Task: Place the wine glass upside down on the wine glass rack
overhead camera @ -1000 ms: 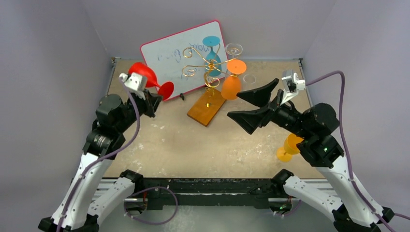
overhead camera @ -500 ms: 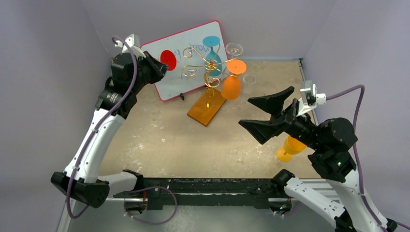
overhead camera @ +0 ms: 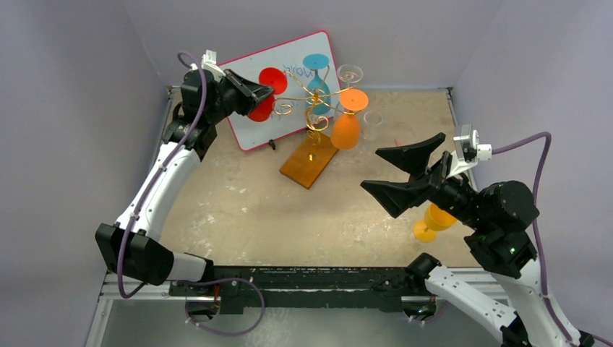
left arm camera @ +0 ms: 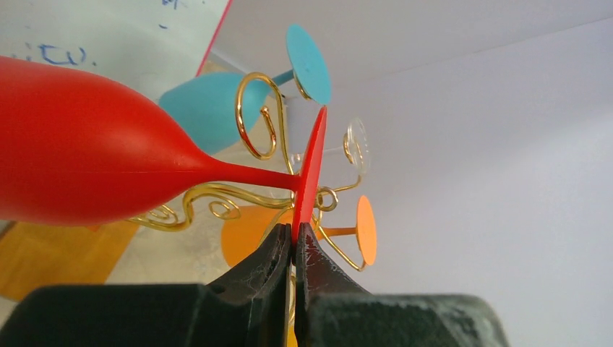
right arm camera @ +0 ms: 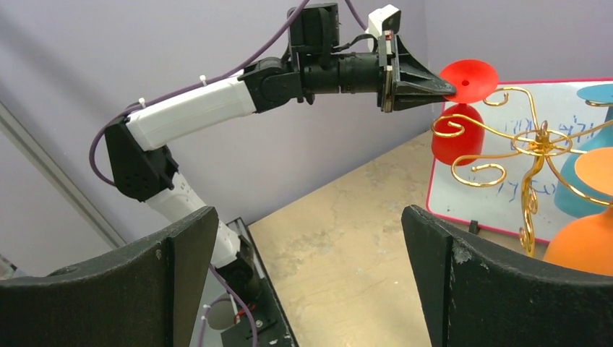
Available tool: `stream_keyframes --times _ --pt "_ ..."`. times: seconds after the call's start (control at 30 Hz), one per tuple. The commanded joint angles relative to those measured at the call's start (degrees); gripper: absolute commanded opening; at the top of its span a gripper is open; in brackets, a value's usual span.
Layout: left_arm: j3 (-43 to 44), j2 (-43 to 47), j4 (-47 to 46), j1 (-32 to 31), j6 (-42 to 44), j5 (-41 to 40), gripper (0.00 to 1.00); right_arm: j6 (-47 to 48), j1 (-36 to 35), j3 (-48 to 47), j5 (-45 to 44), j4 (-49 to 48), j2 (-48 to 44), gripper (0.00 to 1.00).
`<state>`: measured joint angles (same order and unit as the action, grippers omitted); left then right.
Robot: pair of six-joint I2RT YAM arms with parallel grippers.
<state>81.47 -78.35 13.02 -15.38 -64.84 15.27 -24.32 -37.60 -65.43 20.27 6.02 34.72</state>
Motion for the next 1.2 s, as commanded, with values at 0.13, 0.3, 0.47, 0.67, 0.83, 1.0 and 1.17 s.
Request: stream_keyframes --times 0.13,0.3,0.47,0.67,0.83,1.0,1.17 --pt "-1.0 0.3 -8.8 0.3 -6.0 4.7 0.00 1.0 -0.2 -0.4 -1.5 -1.0 -0.1 1.00" --pt "-1.2 -1.1 -11.5 0.2 -8.6 6.3 0.00 0.6 -0.3 -0.6 -1.5 -1.1 0.3 1.00" --pt "-1.2 -2.8 -13.5 0.2 -10.9 8.4 0.00 0.5 -0.2 -0.7 -2.1 -1.3 0.4 1.00" --pt "-0.7 -3.5 -14.1 0.2 -10.9 8.9 0.00 0.2 -0.3 -0.2 -1.9 -1.7 0.4 1.00" --pt "-0.6 -4.5 -14.6 0.2 -10.8 9.9 0.00 0.1 -0.2 0.1 -2.1 -1.9 0.3 1.00" --pt "-0.2 -5.1 -15.5 0.2 -11.0 9.5 0.00 0.1 -0.2 0.2 -2.6 -2.5 0.0 1.00" --pt "1.1 -6.2 -15.9 0.1 -11.1 9.8 0.00 0.0 -0.2 0.4 -2.6 -2.6 0.2 1.00"
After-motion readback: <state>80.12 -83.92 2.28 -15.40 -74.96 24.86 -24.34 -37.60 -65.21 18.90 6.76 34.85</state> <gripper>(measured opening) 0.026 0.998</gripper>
